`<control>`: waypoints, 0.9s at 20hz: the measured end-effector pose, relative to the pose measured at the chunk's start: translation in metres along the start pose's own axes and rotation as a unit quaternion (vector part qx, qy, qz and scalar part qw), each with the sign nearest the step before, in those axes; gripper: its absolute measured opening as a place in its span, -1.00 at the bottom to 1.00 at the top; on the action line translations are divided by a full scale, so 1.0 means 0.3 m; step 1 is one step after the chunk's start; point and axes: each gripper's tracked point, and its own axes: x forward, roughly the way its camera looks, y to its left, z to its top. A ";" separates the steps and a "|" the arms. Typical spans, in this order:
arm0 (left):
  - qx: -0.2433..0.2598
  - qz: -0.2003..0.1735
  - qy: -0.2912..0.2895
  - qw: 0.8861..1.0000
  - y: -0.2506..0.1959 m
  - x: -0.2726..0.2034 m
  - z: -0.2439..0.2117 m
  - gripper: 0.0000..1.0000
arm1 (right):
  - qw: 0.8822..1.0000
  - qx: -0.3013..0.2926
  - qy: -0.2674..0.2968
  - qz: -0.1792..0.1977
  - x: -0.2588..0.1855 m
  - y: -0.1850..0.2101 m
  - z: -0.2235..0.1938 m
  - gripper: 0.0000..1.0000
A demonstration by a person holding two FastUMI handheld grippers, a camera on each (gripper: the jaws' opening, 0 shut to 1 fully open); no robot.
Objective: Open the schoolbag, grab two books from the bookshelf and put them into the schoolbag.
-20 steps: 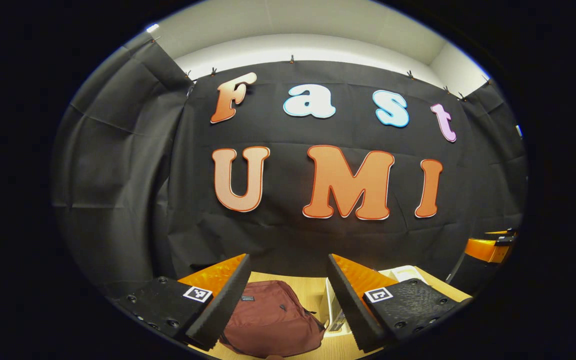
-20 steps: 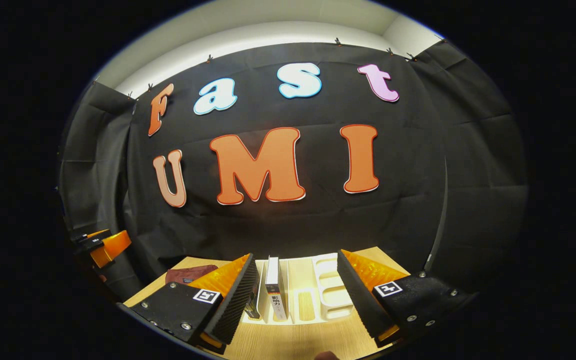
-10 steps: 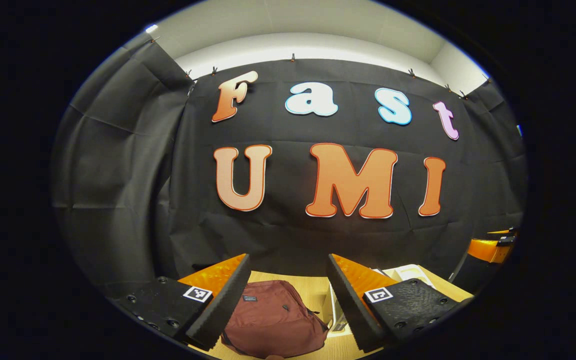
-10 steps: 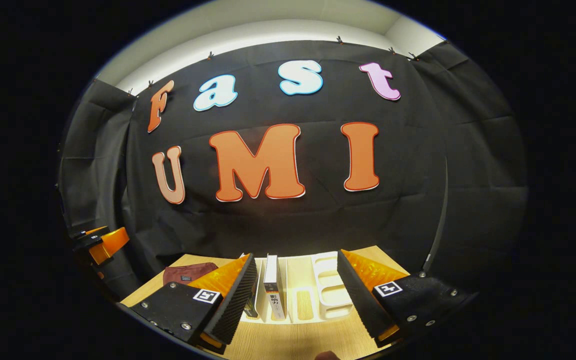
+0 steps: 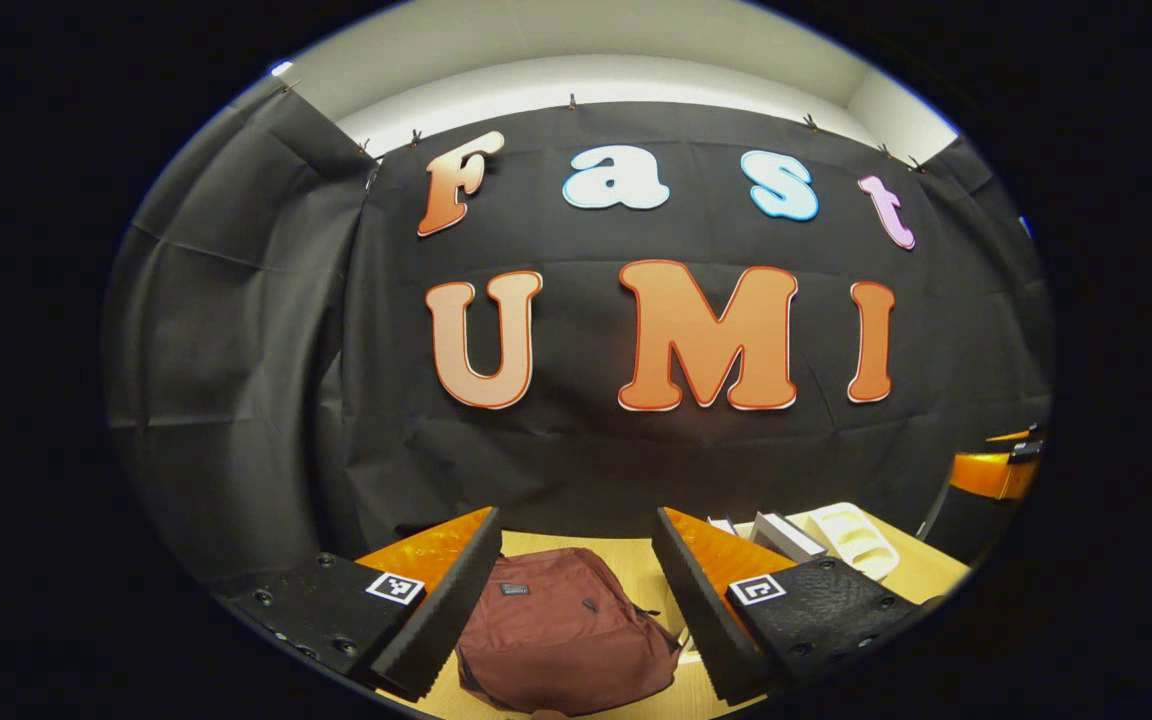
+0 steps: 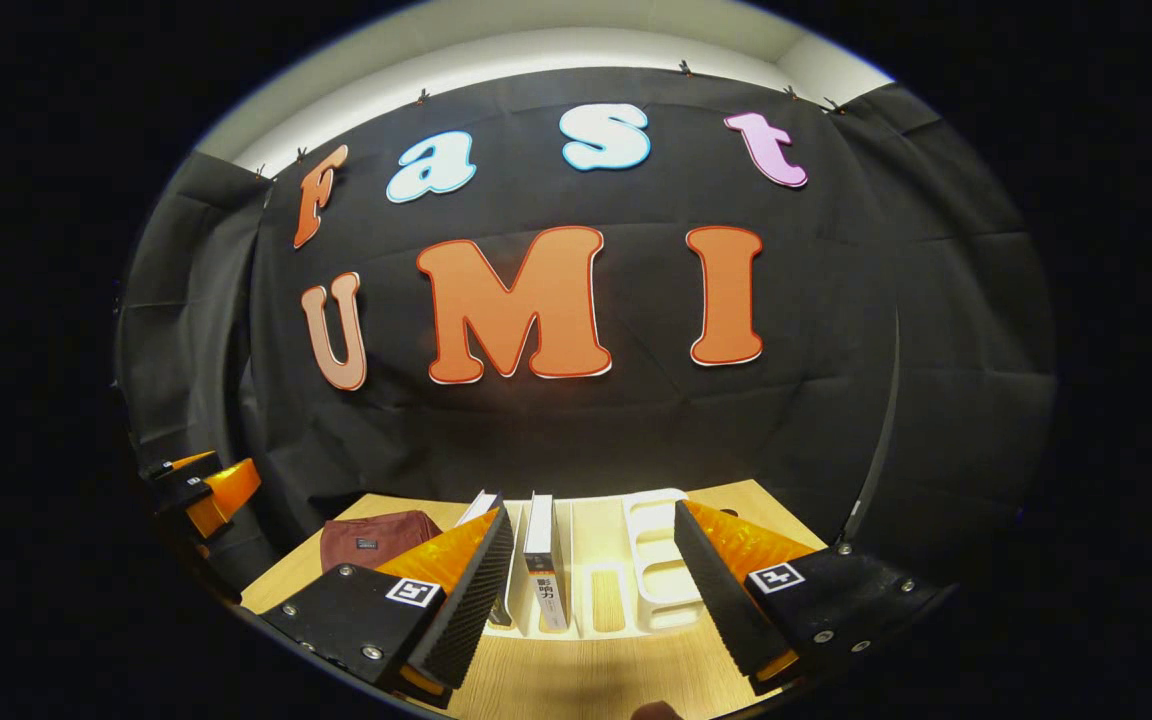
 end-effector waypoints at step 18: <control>0.309 -0.079 0.194 0.928 -0.165 -0.092 -0.937 0.92 | 0.997 -0.008 0.070 -0.039 -0.007 -0.141 -0.161 0.92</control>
